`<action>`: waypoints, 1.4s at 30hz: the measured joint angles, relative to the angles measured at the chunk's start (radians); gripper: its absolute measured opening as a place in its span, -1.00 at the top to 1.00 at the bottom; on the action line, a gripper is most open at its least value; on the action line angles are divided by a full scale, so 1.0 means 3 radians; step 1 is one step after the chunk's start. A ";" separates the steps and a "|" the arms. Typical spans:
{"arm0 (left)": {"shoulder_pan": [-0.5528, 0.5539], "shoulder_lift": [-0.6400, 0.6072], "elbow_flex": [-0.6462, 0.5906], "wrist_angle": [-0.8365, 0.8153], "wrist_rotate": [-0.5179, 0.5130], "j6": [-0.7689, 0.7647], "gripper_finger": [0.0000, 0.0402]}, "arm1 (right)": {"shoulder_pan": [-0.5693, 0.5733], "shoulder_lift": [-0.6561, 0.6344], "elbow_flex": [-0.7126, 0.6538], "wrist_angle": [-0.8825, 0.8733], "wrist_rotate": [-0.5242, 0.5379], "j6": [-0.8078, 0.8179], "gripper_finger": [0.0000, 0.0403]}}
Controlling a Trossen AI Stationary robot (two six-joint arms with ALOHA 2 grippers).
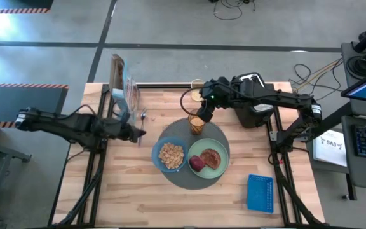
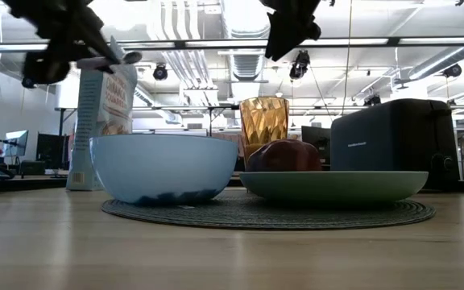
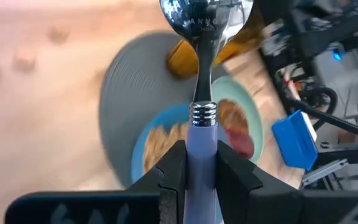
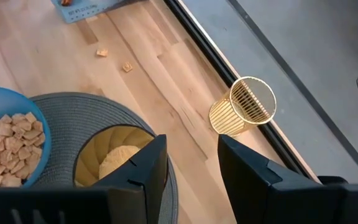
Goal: Arrange a breakfast setting
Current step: Put the violet spoon beside the blue bowl
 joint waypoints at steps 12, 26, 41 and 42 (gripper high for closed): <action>-0.0461 0.0386 -0.0001 -0.0541 0.0162 -0.1343 0.80 | 0.0000 0.0000 -0.0057 -0.0223 -0.0003 -0.0100 0.33; -0.0567 0.1167 -0.0001 -0.0634 0.0561 -0.1725 0.80 | 0.0000 -0.0180 -0.0057 -0.0687 0.0005 -0.0173 0.33; -0.0567 0.1981 -0.0004 -0.0005 0.0611 -0.1750 0.80 | 0.0000 -0.0826 -0.0057 -0.0684 0.0006 -0.0228 0.33; -0.0567 0.2018 -0.0004 -0.0014 0.0615 -0.1750 0.80 | 0.0000 -0.0856 -0.0057 -0.0685 0.0004 -0.0233 0.33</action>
